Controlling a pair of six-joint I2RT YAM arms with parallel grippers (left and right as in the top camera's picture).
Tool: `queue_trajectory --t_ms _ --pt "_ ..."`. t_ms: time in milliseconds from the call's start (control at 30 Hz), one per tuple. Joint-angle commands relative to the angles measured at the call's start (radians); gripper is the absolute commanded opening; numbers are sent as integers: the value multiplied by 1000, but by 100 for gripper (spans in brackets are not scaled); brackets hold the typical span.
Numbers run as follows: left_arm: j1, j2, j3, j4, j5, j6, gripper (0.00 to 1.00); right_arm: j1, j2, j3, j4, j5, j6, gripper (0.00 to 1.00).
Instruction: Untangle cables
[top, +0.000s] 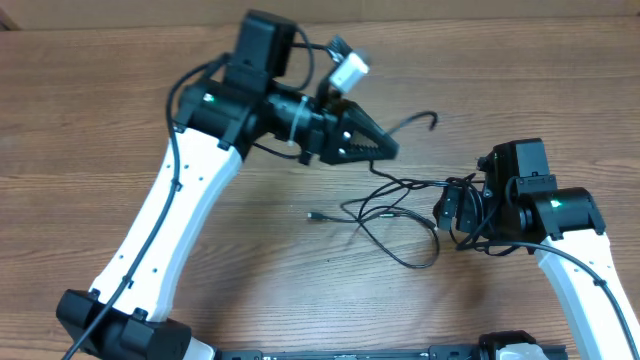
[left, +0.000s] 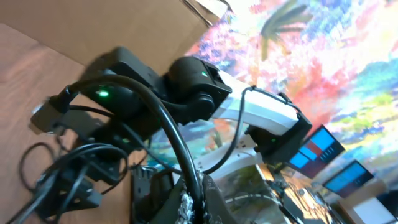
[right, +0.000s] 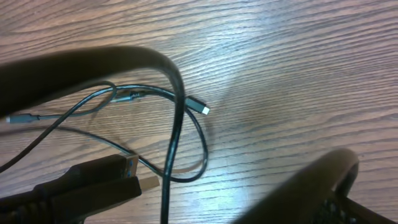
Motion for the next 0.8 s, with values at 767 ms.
queue_trajectory --t_ms 767 --pt "42 -16 -3 -444 -997 -30 4 -2 -242 50 356 -545 -7 100"
